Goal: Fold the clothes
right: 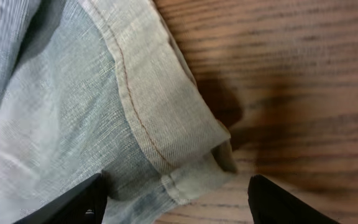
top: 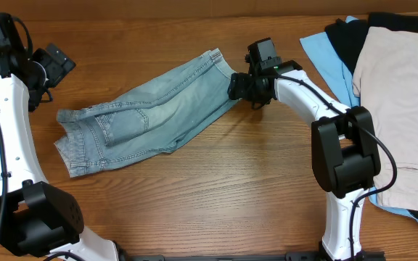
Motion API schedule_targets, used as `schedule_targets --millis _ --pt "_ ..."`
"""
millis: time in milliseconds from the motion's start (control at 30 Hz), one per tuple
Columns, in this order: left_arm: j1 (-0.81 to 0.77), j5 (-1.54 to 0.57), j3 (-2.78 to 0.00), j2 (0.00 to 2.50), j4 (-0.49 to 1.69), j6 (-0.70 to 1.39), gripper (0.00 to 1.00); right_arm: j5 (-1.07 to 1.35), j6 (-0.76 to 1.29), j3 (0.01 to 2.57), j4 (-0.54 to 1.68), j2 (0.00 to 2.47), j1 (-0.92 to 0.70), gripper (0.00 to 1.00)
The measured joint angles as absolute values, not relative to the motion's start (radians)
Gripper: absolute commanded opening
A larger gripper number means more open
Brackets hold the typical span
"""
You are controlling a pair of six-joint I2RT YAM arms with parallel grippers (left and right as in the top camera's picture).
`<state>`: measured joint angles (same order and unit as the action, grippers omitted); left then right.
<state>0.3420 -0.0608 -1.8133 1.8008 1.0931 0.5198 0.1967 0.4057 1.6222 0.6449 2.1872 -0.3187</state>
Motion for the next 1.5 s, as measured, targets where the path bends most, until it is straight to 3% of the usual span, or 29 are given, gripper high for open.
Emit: schedule_targets --millis 100,167,300,400,467,500,700,1000,1233,1300,1367,1400,1433,1500 --pt "0.342 -0.061 -1.813 1.801 1.093 0.52 1.0 0.209 0.49 1.622 0.645 2.189 -0.319 0.58" --pt "0.342 -0.061 -1.813 1.801 1.093 0.52 1.0 0.218 0.54 1.622 0.645 2.197 -0.319 0.41" --pt "0.342 -0.061 -1.813 1.801 1.094 0.52 1.0 0.222 0.627 1.622 0.642 2.21 -0.321 0.35" --pt "0.342 -0.061 -1.813 1.801 1.094 0.519 1.0 0.216 0.661 1.622 0.638 2.212 -0.325 0.22" --pt "0.342 -0.061 -1.813 1.801 1.099 0.516 1.0 0.202 0.672 1.622 0.638 2.212 -0.331 0.06" --pt "0.342 -0.061 -1.813 1.801 1.102 0.516 1.0 0.197 0.683 1.622 0.639 2.212 -0.335 0.04" --pt "0.342 -0.06 -1.813 1.801 1.131 0.516 1.0 0.207 0.669 1.663 0.792 2.212 -0.294 0.04" --pt "0.326 -0.057 -1.813 1.801 1.167 0.492 0.99 0.128 0.594 1.695 1.368 2.168 -0.041 0.04" --pt "0.17 -0.056 -1.813 1.831 1.268 0.364 1.0 0.073 0.583 1.673 1.427 2.154 -0.116 0.04" --pt "0.125 -0.057 -1.813 1.865 1.311 0.336 0.96 0.073 0.58 1.666 1.421 2.106 -0.134 0.2" --pt "0.087 -0.057 -1.813 1.913 1.341 0.31 0.92 0.075 0.555 1.663 1.422 2.038 -0.127 0.57" --pt "0.077 -0.057 -1.813 1.93 1.352 0.303 0.92 0.075 0.545 1.663 1.423 2.015 -0.123 0.63" --pt "0.069 -0.057 -1.813 1.952 1.369 0.293 0.9 0.074 0.51 1.663 1.427 1.953 -0.112 0.75" --pt "0.064 -0.056 -1.813 1.994 1.401 0.279 0.88 0.074 0.474 1.663 1.43 1.897 -0.103 0.81"
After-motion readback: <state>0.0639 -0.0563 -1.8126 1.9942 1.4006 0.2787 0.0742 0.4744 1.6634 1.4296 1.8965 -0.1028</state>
